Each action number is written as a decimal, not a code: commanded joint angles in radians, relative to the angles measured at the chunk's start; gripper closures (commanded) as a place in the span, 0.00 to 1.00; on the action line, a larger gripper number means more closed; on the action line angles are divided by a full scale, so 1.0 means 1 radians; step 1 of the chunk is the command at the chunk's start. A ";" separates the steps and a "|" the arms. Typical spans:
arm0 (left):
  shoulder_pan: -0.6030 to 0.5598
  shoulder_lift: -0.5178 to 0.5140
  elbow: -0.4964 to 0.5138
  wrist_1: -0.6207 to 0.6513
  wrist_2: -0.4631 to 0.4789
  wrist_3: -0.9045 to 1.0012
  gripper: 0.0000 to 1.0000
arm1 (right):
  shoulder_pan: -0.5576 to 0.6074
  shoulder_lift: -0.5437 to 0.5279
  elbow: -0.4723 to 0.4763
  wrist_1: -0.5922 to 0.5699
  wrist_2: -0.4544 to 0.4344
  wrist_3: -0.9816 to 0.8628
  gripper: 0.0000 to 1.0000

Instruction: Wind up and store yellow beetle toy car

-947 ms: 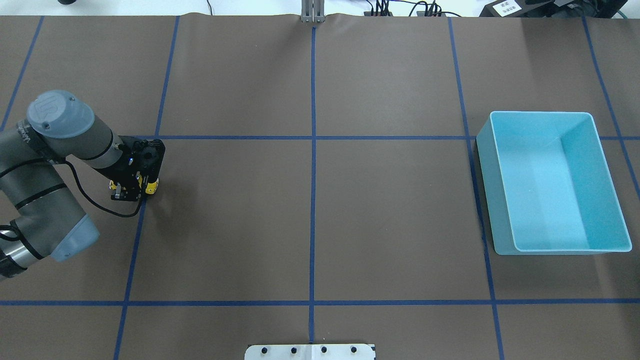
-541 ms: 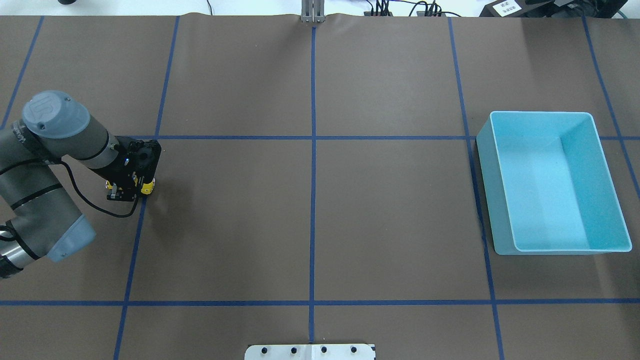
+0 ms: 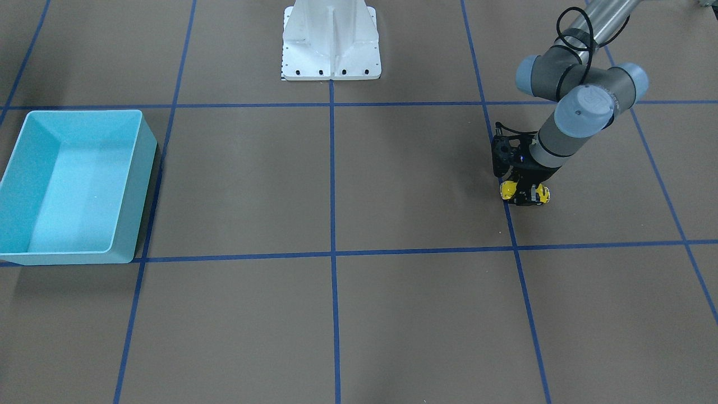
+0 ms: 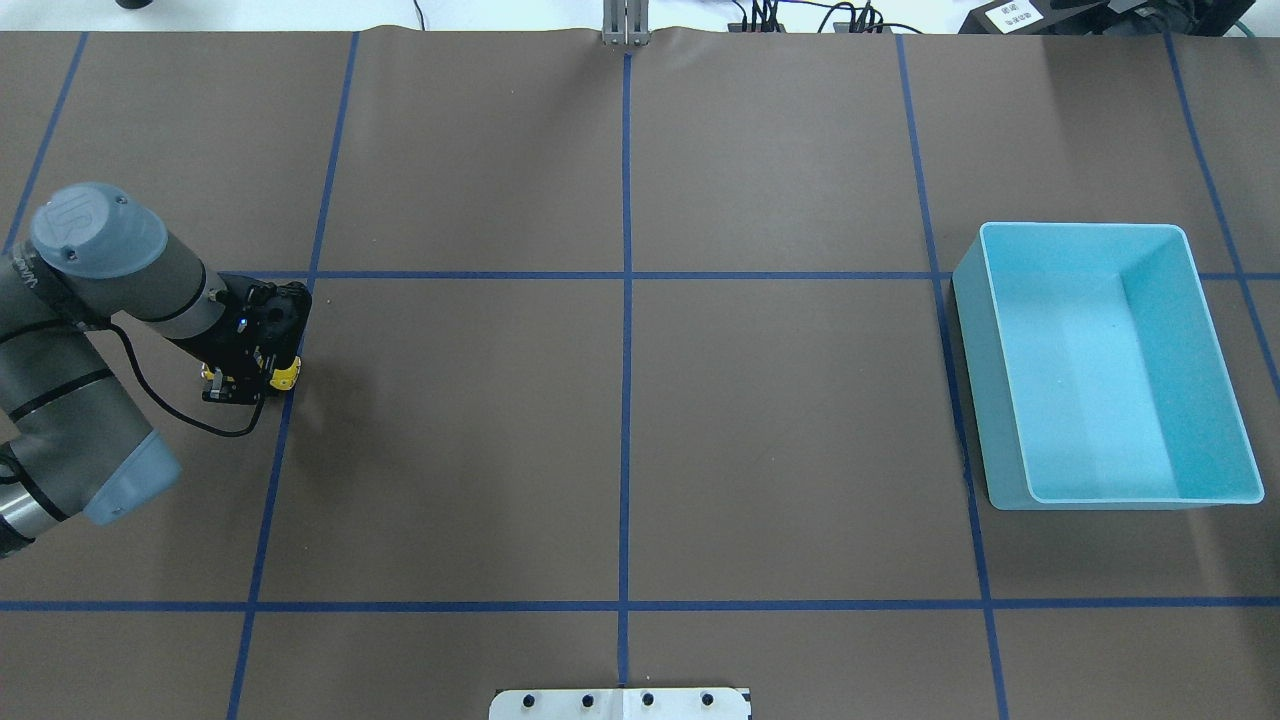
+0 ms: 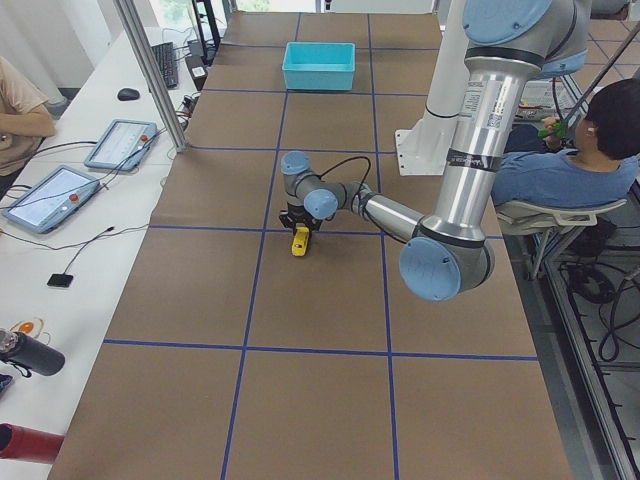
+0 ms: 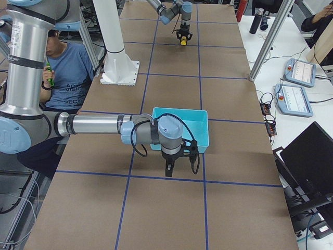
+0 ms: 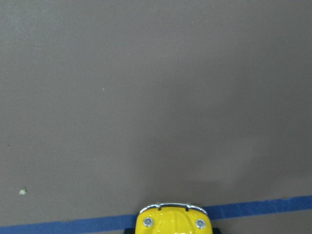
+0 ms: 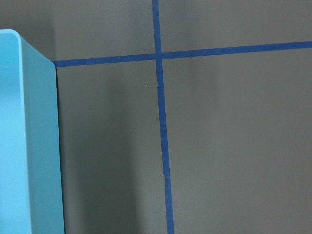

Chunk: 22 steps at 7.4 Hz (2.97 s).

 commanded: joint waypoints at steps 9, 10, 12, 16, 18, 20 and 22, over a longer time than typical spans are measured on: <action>-0.023 0.013 -0.007 -0.014 -0.005 0.021 0.00 | -0.011 0.000 0.000 0.000 0.000 0.000 0.00; -0.023 0.013 -0.009 -0.015 -0.005 0.023 0.00 | -0.011 0.003 -0.001 0.000 0.000 0.000 0.00; -0.029 0.013 -0.009 -0.014 -0.005 0.023 0.00 | -0.011 0.005 0.008 0.002 -0.009 0.000 0.00; -0.035 0.013 -0.013 -0.014 -0.005 0.021 0.00 | -0.012 0.009 0.015 0.009 -0.026 -0.008 0.00; -0.049 0.013 -0.015 -0.012 -0.005 0.018 0.00 | -0.017 0.024 0.121 0.003 -0.022 0.001 0.00; -0.134 0.013 -0.015 0.012 -0.005 -0.005 0.00 | -0.119 0.047 0.228 0.000 -0.018 0.012 0.00; -0.257 0.012 -0.032 0.143 -0.024 -0.192 0.00 | -0.249 0.044 0.390 -0.008 -0.046 0.012 0.00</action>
